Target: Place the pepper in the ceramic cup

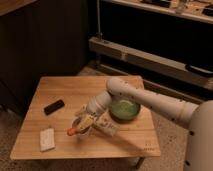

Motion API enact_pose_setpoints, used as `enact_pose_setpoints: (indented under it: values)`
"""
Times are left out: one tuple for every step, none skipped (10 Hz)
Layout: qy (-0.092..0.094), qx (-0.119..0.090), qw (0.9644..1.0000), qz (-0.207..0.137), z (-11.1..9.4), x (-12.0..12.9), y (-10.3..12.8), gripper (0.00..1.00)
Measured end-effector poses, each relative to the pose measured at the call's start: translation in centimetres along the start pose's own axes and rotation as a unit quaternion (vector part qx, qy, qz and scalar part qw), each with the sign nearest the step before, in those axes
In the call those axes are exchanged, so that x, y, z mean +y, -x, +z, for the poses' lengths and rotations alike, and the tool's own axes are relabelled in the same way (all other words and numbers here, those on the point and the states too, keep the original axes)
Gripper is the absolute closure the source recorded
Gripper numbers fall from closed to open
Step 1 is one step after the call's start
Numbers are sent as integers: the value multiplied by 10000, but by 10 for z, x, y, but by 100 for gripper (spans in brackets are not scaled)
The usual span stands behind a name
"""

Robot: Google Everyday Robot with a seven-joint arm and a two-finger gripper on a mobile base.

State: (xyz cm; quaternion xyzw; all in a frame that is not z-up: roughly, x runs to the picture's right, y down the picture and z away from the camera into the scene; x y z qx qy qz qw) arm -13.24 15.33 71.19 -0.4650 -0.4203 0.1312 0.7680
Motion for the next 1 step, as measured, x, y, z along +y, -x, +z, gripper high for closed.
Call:
enact_pose_setpoints:
  values:
    - [19, -9, 10000, 30, 1, 0, 3, 64]
